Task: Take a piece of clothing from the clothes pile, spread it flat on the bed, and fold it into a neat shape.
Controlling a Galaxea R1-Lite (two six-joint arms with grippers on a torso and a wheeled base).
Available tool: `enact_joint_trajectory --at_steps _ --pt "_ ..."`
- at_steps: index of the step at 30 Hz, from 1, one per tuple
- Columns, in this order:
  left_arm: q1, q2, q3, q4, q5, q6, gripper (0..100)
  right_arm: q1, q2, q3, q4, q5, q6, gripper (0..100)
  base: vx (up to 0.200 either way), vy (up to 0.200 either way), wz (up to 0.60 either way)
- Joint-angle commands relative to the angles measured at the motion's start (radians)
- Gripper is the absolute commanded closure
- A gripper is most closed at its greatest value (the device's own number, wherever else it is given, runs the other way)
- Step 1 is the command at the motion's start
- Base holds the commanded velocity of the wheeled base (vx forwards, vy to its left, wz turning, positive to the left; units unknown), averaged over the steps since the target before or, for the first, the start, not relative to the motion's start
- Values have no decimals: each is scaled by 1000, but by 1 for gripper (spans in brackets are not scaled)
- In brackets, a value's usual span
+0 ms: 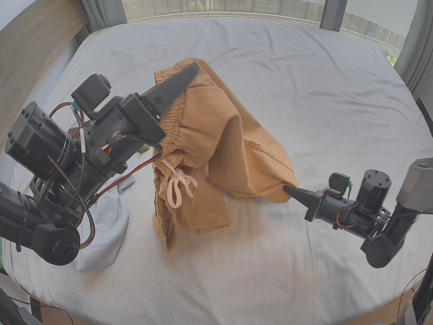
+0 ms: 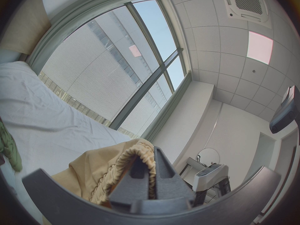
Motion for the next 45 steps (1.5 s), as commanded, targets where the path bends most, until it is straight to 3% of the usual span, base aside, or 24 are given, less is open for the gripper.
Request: enact_joint_trajectory --at_steps 1,9,12,17,24,34,40,45 --pt "8 2 30 18 20 -22 100 -60 -221 140 2 89 -28 100 0 0 0" --pt "141 12 33 17 8 -126 100 -224 -360 200 4 227 -56 100 0 0 0" --pt "161 14 38 14 6 -144 100 -247 -382 197 4 246 -53 100 0 0 0" --pt "179 34 55 11 6 -148 100 -247 -434 195 9 247 -53 100 0 0 0" --pt "195 126 105 8 13 -140 100 -218 -483 249 159 255 -59 100 0 0 0" --pt "206 152 105 -28 9 -102 100 -198 -213 280 134 284 -73 100 0 0 0" --pt "232 160 107 -28 -1 -80 100 -203 -46 320 -7 299 -100 100 0 0 0" --pt "235 158 107 -28 -7 -77 100 -200 -32 329 2 299 -113 100 0 0 0"
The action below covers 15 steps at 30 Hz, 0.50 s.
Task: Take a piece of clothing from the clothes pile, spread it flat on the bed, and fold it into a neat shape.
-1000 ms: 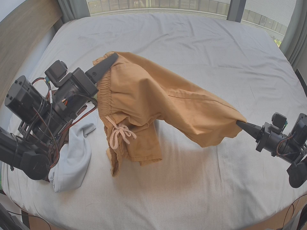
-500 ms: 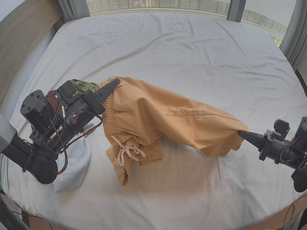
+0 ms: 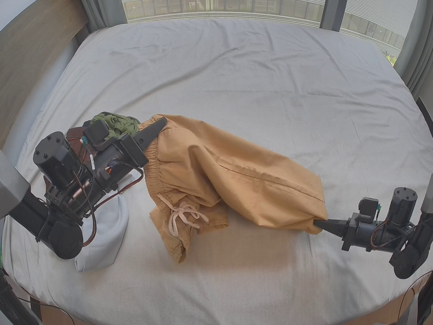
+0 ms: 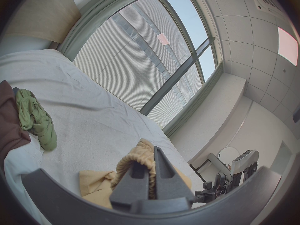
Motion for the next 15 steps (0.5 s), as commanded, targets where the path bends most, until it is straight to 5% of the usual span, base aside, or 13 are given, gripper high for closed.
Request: enact_joint_trajectory --at_steps 1,3,4,15 --pt "9 2 -2 0 -2 3 100 4 87 10 -1 0 0 100 0 0 0" --pt "9 2 -4 0 -2 3 100 3 87 -4 -1 -3 5 100 0 0 0" --pt "9 2 -4 0 -2 3 100 0 85 -1 -1 -3 6 0 0 0 0" --pt "4 -2 -5 -2 -2 4 100 -95 96 -41 1 0 39 0 0 0 0"
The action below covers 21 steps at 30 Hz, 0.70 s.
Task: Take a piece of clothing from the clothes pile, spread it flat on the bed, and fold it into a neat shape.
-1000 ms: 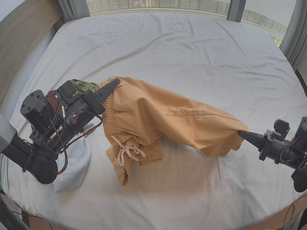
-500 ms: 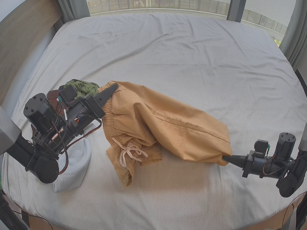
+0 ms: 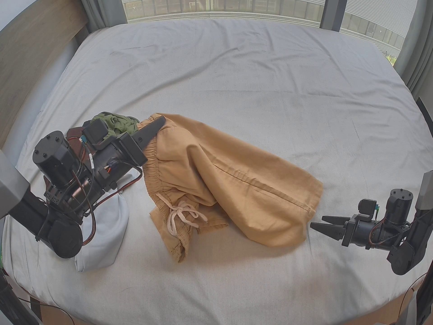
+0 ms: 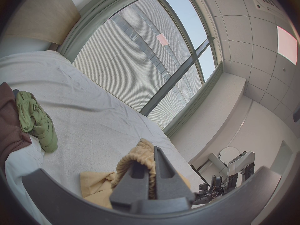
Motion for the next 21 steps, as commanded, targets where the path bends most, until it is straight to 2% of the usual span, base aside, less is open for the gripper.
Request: enact_joint_trajectory --at_steps 1,11,21 --pt "-4 -4 -1 -1 0 1 100 -34 21 -14 1 2 26 0 0 0 0" --pt "-8 -3 -1 -1 1 1 100 -24 141 -57 0 0 32 0 0 0 0" --pt "-13 -4 4 -1 1 2 100 48 194 -134 -3 0 37 0 0 0 0"
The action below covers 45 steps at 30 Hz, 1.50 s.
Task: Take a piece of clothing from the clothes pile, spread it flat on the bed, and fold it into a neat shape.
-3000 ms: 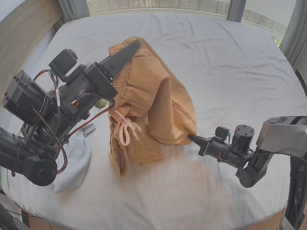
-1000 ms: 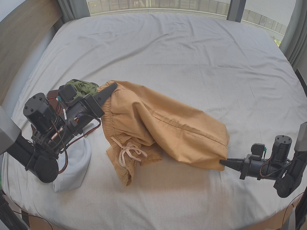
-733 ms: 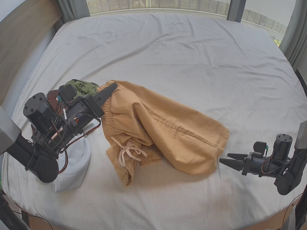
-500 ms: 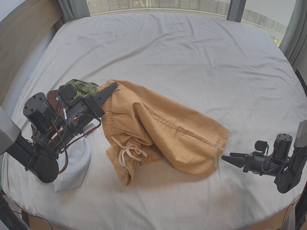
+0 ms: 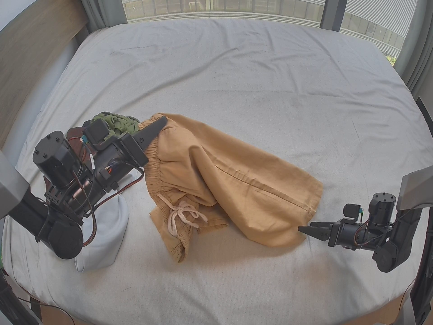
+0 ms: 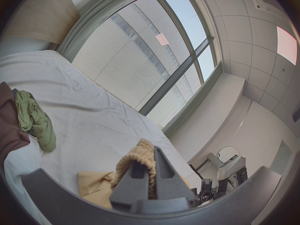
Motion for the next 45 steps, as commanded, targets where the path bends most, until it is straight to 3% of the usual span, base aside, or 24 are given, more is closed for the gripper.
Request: enact_joint_trajectory --at_steps 1,16,26,31,45 --pt "-2 -2 2 0 0 0 100 35 19 -32 -2 0 2 0 0 0 0" --pt "-2 -3 2 0 0 3 100 107 -179 9 1 -3 20 0 0 0 0" --pt "-2 0 0 0 0 26 100 37 -196 14 1 -1 19 0 0 0 0" --pt "-4 -2 0 0 0 28 100 0 -110 -21 0 -1 13 0 0 0 0" --pt "-2 -3 -1 0 0 28 100 48 -110 -21 -2 0 14 0 0 0 0"
